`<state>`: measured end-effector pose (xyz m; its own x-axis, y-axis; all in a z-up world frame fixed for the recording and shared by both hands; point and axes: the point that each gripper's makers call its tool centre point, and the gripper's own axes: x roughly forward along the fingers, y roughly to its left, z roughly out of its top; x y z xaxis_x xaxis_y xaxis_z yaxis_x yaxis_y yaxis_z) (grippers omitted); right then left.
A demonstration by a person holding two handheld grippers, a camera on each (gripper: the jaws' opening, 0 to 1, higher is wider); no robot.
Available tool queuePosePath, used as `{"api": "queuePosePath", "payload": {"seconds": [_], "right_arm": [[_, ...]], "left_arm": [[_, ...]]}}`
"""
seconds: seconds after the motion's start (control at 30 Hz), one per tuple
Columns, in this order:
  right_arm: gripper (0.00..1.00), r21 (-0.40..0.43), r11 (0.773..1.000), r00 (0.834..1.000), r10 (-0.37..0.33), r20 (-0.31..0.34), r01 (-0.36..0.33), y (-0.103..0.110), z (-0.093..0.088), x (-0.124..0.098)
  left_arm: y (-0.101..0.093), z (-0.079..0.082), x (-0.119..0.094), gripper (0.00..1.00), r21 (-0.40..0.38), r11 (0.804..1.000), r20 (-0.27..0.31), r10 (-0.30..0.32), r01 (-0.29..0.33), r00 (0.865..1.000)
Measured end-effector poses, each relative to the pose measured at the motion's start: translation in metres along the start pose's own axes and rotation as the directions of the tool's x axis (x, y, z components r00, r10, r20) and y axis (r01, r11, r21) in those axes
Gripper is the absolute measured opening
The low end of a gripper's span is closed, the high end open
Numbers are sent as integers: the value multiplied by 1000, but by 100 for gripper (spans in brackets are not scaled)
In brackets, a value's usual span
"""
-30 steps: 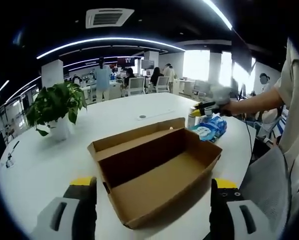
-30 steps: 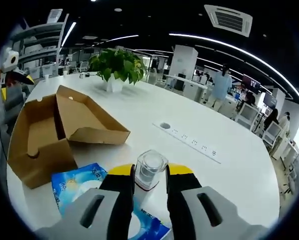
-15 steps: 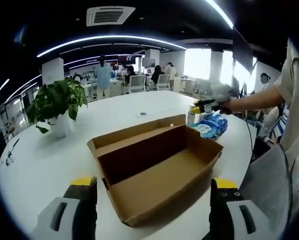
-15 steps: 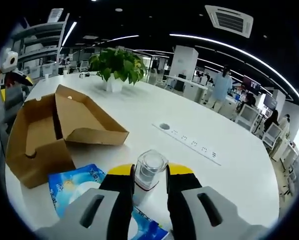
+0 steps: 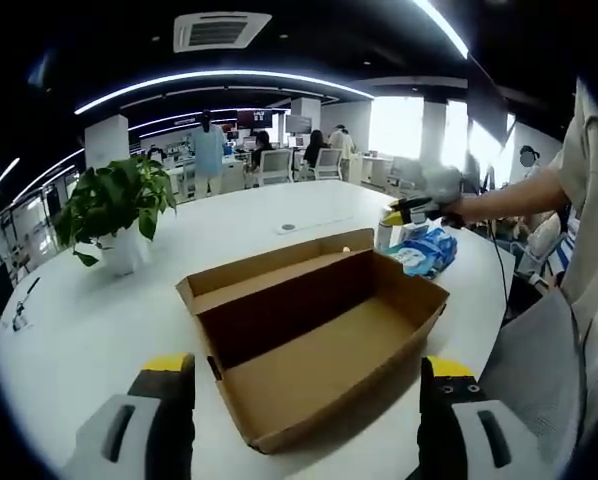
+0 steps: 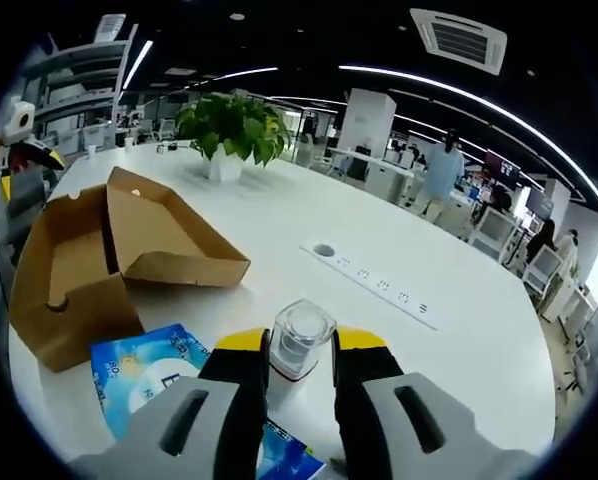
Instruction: Operate the shoe box by opening the lid, removing the specified soft item, and placing it in the target area until the item is outside and the box remains undamaged.
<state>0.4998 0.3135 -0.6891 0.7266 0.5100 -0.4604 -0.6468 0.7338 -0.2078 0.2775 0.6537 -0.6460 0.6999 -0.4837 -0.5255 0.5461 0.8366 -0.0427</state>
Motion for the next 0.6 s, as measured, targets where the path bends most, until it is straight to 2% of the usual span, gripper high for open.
{"api": "queuePosePath", "payload": {"seconds": [0.6], "right_arm": [[22, 8, 1000, 1000, 13, -13, -13, 7, -1, -3]], "left_arm": [[4, -3, 1, 94, -4, 1000, -11, 15, -15, 1000]]}}
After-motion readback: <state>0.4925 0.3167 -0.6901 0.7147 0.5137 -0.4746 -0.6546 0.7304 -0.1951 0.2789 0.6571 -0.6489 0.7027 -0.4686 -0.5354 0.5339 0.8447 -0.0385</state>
